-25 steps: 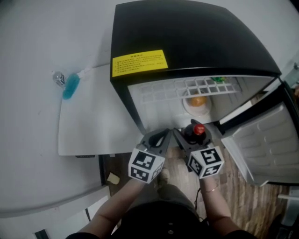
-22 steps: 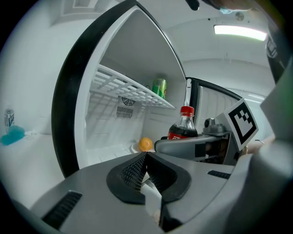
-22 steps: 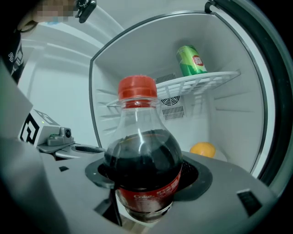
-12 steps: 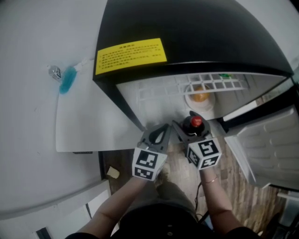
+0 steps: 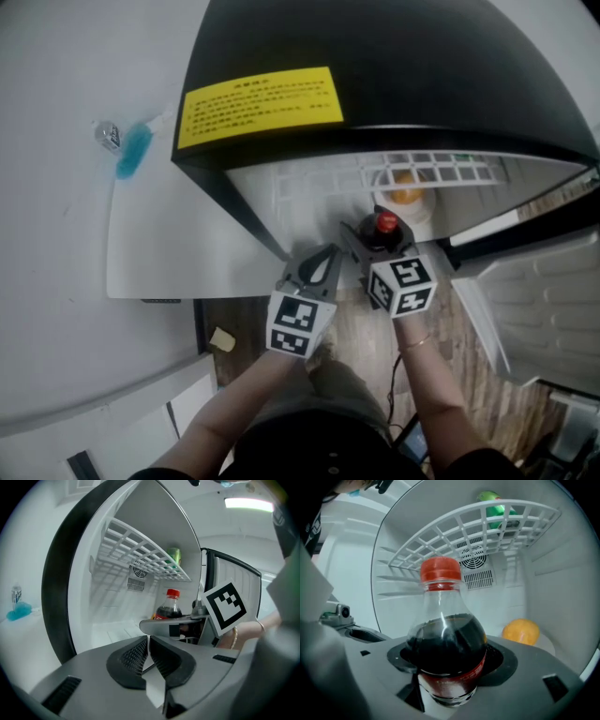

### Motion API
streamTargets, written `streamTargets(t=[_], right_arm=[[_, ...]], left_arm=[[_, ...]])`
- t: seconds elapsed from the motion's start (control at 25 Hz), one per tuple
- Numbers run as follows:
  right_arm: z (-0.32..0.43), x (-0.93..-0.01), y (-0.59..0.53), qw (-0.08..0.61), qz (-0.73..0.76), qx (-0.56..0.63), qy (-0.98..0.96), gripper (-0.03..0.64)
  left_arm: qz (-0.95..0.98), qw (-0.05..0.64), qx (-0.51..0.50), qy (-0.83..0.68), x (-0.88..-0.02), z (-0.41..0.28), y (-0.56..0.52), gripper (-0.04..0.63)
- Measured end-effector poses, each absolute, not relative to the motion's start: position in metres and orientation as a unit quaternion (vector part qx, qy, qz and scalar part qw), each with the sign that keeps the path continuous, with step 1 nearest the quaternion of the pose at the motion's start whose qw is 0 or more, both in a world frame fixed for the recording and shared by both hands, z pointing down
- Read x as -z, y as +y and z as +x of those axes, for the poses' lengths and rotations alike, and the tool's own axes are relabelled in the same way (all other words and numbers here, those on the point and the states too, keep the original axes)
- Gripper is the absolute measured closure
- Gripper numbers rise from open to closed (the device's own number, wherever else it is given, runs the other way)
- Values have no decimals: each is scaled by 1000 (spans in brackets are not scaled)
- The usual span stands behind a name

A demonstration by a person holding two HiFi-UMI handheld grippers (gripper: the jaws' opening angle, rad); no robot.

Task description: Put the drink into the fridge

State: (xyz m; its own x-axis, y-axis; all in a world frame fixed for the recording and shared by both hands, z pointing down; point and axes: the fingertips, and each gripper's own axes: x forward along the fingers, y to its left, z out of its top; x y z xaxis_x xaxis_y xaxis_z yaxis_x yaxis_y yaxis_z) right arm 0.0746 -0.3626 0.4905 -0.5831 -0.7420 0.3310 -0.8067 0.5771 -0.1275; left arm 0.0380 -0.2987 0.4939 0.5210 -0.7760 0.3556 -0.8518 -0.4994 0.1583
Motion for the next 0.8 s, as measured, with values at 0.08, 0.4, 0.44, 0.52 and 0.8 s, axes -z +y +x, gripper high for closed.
streamTargets(t=[0.08,0.4,0.44,0.52,0.8], right_arm=[[72,-494,-369,128,436,-139,-880,287],[66,-494,-398,133,438,-129,-880,287],[65,-493,-402,132,439,-126,-880,287],[63,-492,-409,132,442,-121,-879,287],[65,-489,-431,112,472,-110,-867,287]], left_arm=[[855,164,-119,-477,-496,38,-300,589],[852,169,-114,-483,-497,39,-305,589],[851,169,-114,-483,-498,39,-305,589],[851,168,-115,-483,-498,40,-307,589],[848,166,-113,-492,-497,39,-311,589]])
